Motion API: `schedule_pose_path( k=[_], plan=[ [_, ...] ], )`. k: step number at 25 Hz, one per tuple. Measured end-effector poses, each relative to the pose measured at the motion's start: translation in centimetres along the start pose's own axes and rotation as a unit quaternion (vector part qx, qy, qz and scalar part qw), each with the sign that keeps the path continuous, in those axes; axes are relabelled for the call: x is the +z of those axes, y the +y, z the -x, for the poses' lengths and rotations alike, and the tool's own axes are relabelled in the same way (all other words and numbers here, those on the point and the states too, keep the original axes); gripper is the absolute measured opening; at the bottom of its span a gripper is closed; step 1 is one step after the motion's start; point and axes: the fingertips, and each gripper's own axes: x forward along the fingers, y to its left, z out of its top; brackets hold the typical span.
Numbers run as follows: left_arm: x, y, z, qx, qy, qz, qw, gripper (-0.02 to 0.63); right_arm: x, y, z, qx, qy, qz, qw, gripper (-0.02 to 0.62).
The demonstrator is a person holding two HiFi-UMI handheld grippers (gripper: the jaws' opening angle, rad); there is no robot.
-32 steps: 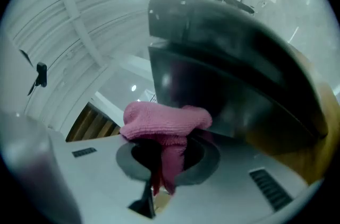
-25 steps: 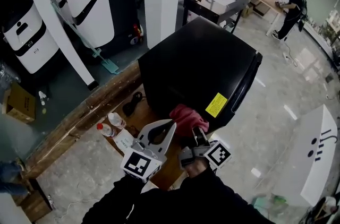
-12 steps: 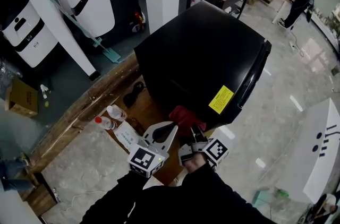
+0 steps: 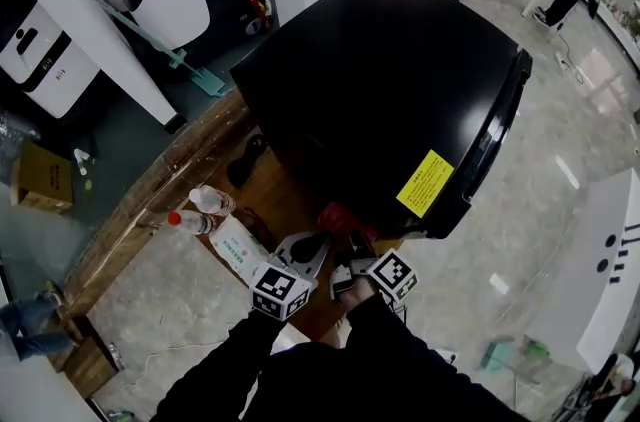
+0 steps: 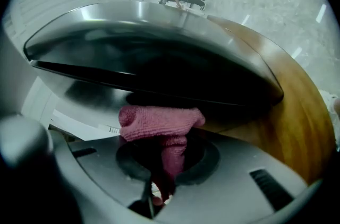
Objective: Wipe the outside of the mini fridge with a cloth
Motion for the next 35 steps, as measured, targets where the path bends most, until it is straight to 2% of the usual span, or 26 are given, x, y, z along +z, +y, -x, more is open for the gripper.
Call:
schedule_pose_path(
  k=[10,16,19,23,26,31,35],
  plan=[
    [-9.2,1.7,-3.9,0.014,0.084,0.03,0.9959,0.006,-0.2,-11.4,-1.6,-0.084,0.003,0.014,0.996,0.052],
    [-11.3,1.1,-3.4,0.015,0.102,0.036,0.994,0.006,-0.4,-17.3,-1.4,-0.143,0.007,0.032,0.989,0.052],
    [-11.8,0.6,-3.0,0.012,0.105,0.036,0.9937,0.006,-0.4,-18.7,-1.1,-0.155,0.007,0.044,0.987,0.052],
    [-11.6,0.2,-2.5,0.01,0.102,0.027,0.9943,0.006,-0.4,-18.7,-1.1,-0.143,0.01,0.028,0.989,0.051],
    [-9.8,0.3,-1.6,0.014,0.074,0.041,0.9964,0.006,-0.7,-17.1,-1.0,-0.124,0.022,0.036,0.991,0.051],
    [-5.6,-1.2,1.2,0.006,0.024,0.022,0.9995,0.006,-1.2,-9.6,0.9,-0.046,0.045,0.086,0.994,0.051],
    [-2.8,-3.5,3.2,-0.013,-0.008,0.006,0.9999,0.006,-1.3,-3.7,3.9,0.013,0.063,0.13,0.989,0.051]
  ],
)
